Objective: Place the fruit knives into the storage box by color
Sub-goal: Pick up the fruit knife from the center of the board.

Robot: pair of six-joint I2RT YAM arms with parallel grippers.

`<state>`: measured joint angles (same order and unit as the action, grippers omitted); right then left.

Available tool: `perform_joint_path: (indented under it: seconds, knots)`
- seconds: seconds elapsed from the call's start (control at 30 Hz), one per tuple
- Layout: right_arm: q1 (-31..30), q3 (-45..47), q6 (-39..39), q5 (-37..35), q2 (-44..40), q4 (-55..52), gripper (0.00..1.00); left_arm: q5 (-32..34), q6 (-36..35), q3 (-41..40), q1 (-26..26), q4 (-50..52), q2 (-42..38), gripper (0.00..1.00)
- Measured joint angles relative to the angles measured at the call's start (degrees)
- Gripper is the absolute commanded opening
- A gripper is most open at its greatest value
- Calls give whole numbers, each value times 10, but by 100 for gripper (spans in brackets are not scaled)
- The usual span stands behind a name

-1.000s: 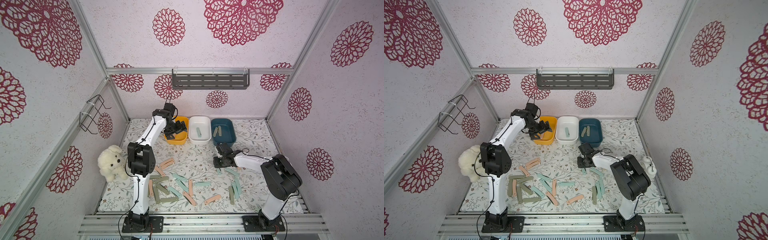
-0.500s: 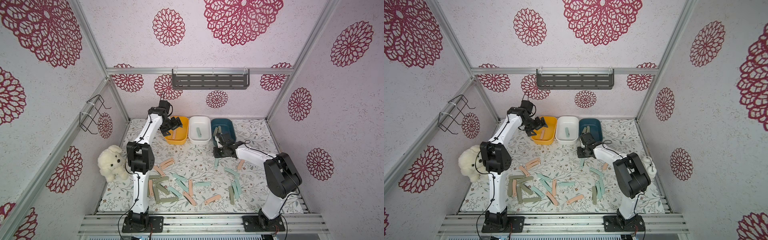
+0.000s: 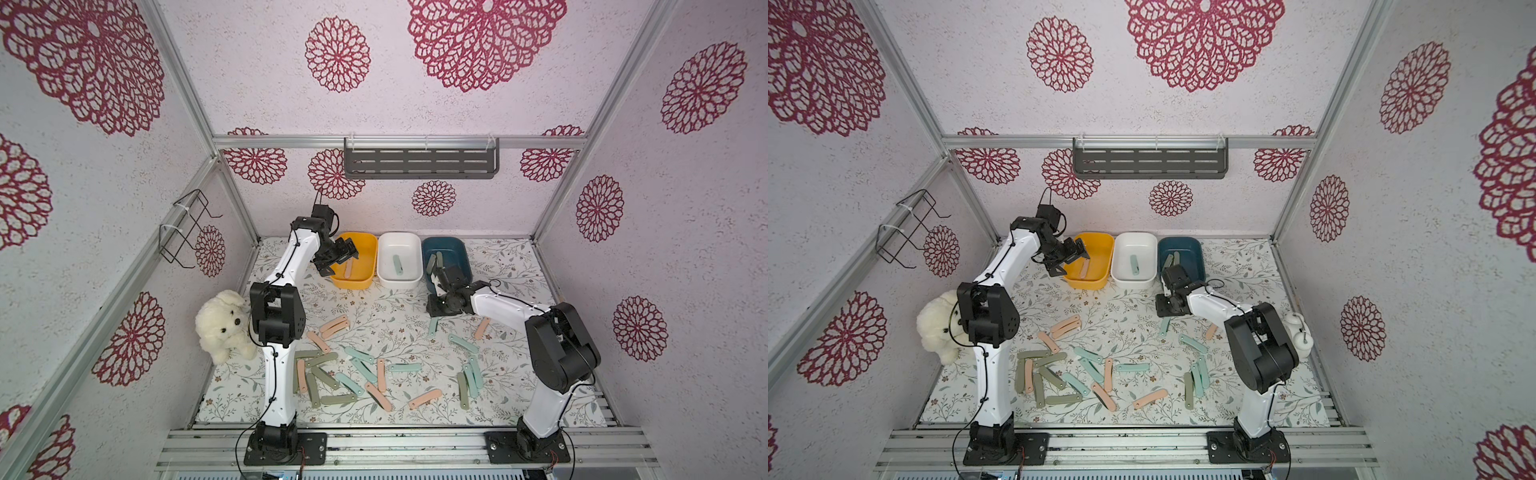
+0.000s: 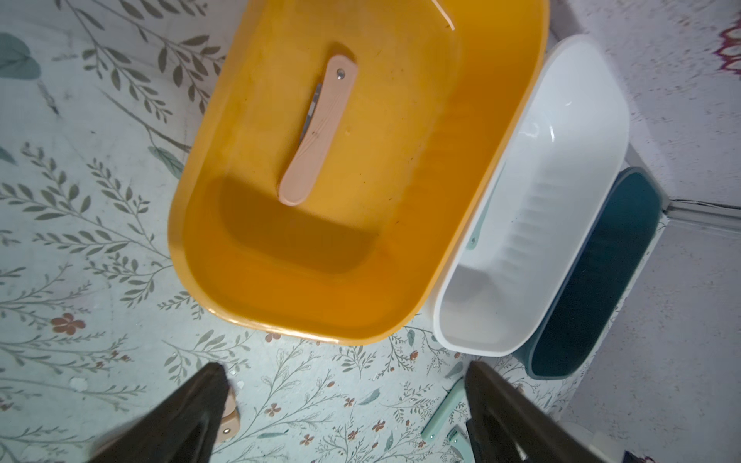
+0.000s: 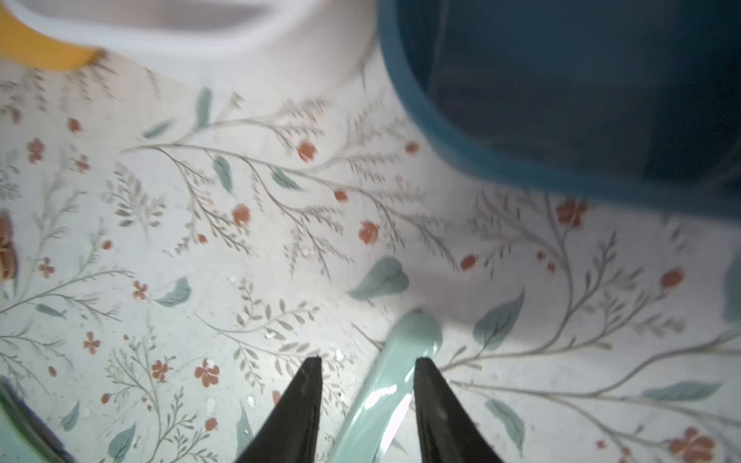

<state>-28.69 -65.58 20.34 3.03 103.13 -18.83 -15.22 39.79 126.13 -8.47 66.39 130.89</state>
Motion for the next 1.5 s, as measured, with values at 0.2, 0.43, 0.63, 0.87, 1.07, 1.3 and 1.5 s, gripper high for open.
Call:
perform_joint_path:
  seconds: [0.2, 0.43, 0.63, 0.87, 1.07, 1.3, 1.5]
  knots:
    - [-16, 24, 15, 2, 3, 2, 58, 5, -8, -15, 0, 3, 0, 97]
    - [-31, 9, 20, -12, 30, 21, 57, 3, -12, -8, 0, 3, 0, 97]
    - [-35, 7, 23, -41, 39, 37, 51, 3, -21, -6, 0, 3, -4, 97]
    - [-36, -12, 23, -68, 57, 40, 36, -9, -20, -6, 3, -1, -10, 97]
    - [-36, -6, 23, -77, 56, 49, 25, -21, -17, -14, 12, -13, -12, 97]
    - [-36, -1, 23, -76, 54, 57, 23, -21, -14, -24, 19, -12, -21, 97]
    - [-40, -13, 22, -76, 59, 45, 22, -20, -2, -24, 17, -9, -26, 97]
